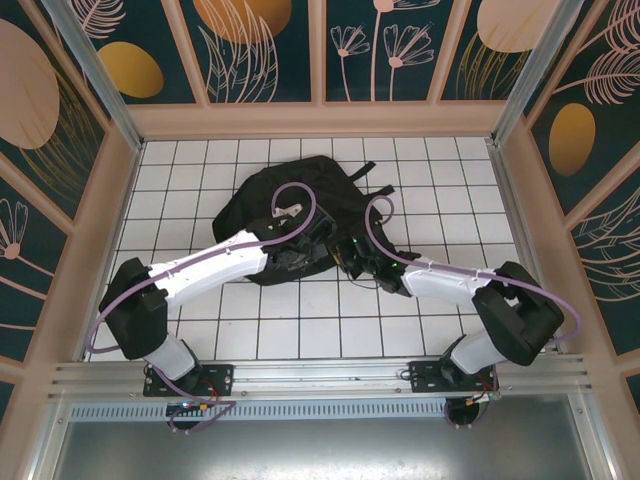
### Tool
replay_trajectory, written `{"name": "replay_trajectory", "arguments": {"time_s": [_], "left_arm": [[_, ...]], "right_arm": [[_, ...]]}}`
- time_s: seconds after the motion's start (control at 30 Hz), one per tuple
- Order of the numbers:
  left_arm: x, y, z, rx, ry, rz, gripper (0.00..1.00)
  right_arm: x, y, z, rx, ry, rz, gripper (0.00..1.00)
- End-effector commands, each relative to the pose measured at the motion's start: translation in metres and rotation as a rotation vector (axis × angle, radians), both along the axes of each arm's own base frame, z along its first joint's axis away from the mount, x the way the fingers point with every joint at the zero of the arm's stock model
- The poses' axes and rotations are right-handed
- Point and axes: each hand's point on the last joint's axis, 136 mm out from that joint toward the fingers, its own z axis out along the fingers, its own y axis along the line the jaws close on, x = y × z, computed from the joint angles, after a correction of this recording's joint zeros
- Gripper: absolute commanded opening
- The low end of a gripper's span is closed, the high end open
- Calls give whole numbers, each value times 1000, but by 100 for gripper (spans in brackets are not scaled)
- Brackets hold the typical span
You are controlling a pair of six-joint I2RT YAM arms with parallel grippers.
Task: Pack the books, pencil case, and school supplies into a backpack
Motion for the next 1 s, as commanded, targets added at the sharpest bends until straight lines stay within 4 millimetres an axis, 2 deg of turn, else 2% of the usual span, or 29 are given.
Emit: {"name": "replay_trajectory", "arguments": {"time_s": [0.0, 0.23, 0.4, 0.67, 0.97], "left_arm": [[0, -1, 22, -64, -36, 14, 0], [-2, 4, 24, -69, -43, 20, 0], [-2, 12, 26, -32, -58, 27, 0], [-2, 42, 28, 86, -105, 53, 0], [-9, 63, 25, 151, -119, 57, 0]], "right_arm": [[3, -1, -13, -24, 24, -23, 33], [6, -2, -16, -57, 28, -31, 1], [9, -8, -15, -96, 22, -44, 0], [17, -25, -6, -176, -13, -76, 0], [27, -40, -5, -205, -19, -94, 0]]}}
